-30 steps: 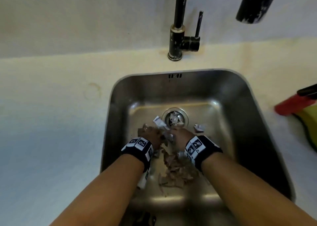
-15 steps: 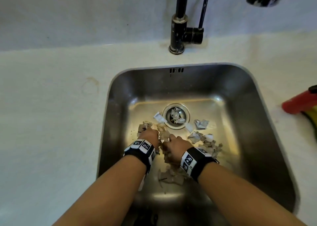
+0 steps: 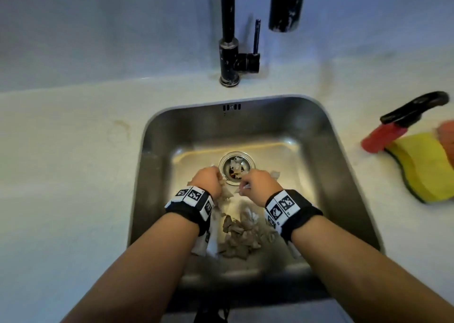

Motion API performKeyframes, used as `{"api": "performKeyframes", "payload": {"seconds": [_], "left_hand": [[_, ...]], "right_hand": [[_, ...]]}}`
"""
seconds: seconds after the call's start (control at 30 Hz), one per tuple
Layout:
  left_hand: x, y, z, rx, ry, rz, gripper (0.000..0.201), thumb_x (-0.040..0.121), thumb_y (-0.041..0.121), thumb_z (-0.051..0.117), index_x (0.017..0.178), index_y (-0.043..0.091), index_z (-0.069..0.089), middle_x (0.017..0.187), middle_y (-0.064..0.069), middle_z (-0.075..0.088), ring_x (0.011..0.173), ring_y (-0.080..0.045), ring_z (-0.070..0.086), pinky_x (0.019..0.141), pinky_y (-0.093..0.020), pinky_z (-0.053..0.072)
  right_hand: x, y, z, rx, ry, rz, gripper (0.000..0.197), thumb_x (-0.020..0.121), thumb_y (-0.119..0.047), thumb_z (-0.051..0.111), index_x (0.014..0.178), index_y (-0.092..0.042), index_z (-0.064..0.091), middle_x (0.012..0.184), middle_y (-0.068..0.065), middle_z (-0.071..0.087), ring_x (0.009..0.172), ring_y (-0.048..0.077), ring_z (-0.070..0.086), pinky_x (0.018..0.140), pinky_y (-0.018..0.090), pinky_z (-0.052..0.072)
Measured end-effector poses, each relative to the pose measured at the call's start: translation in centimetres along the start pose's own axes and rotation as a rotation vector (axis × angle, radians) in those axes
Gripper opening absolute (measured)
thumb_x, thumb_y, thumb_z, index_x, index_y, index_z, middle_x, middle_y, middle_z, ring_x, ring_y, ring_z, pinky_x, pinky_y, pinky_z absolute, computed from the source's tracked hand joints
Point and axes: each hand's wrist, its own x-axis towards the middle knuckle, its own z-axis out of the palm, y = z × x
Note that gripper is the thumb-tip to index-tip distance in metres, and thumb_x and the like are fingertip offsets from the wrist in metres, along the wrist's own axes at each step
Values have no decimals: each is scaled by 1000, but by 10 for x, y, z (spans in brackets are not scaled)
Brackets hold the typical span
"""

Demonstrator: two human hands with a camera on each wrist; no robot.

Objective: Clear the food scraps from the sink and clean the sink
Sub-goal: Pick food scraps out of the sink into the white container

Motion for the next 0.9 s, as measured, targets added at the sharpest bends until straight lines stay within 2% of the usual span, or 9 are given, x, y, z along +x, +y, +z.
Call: {"api": "performKeyframes", "payload": {"seconds": [0.17,0.27,0.37,0.47,0.6,0.7,0.73,0.8,0.9], "left_hand": [[-29,47,-19,-58,71,101,16,80,4,57,87,17,64,97,-7,67,94,-26,61,75,-27,44],[-56,81,-26,-102,121,155,14,79,8,59,80,21,64,91,-6,68,89,-25,62,75,-27,45],[-92,115,-28,-147,157,221,11,81,10,61,84,20,65,86,-2,63,83,-20,57,74,-24,42],[-131,150,-23,-198,179,291,13,81,9,60,78,21,63,83,-1,63,81,-20,59,72,-26,45],[-186,194,-8,-280,167,375,22,81,7,63,68,24,59,70,5,59,67,-11,55,68,-27,45],[-228,225,6,-377,149,440,16,78,9,67,70,21,62,68,2,63,70,-18,61,74,-34,55],[-241,234,12,-400,139,466,12,78,9,69,72,19,64,69,1,64,70,-18,62,75,-36,55],[-267,253,26,-422,111,521,10,78,10,70,74,16,65,72,-2,66,69,-18,61,73,-38,56],[-300,280,53,-422,54,597,17,78,8,70,69,20,62,75,-5,67,71,-22,63,70,-43,58]], "right_hand": [[-49,12,-41,32,137,0,11,85,-15,65,91,-11,74,103,5,66,99,21,61,80,26,45],[-88,23,-67,60,196,-1,12,83,-15,67,92,-11,74,102,6,69,99,20,62,84,26,46],[-134,39,-89,71,268,-11,12,83,-17,69,93,-11,72,104,4,67,100,18,60,80,24,42],[-182,59,-102,66,333,-7,12,82,-18,70,92,-12,73,101,5,67,94,16,59,76,20,37],[-248,90,-109,96,386,14,12,82,-17,69,92,-10,74,89,5,65,77,11,51,70,20,37],[-297,115,-110,178,381,36,12,82,-16,71,90,-8,73,78,-1,61,60,7,51,60,19,40],[-312,125,-108,190,382,45,11,82,-16,71,90,-8,73,78,-1,61,59,5,51,58,19,42],[-342,144,-104,226,383,79,11,81,-17,72,89,-9,73,78,0,64,61,9,57,57,21,48],[-384,177,-93,275,390,132,8,80,-18,73,86,-13,72,75,-5,63,60,8,59,50,15,42]]}}
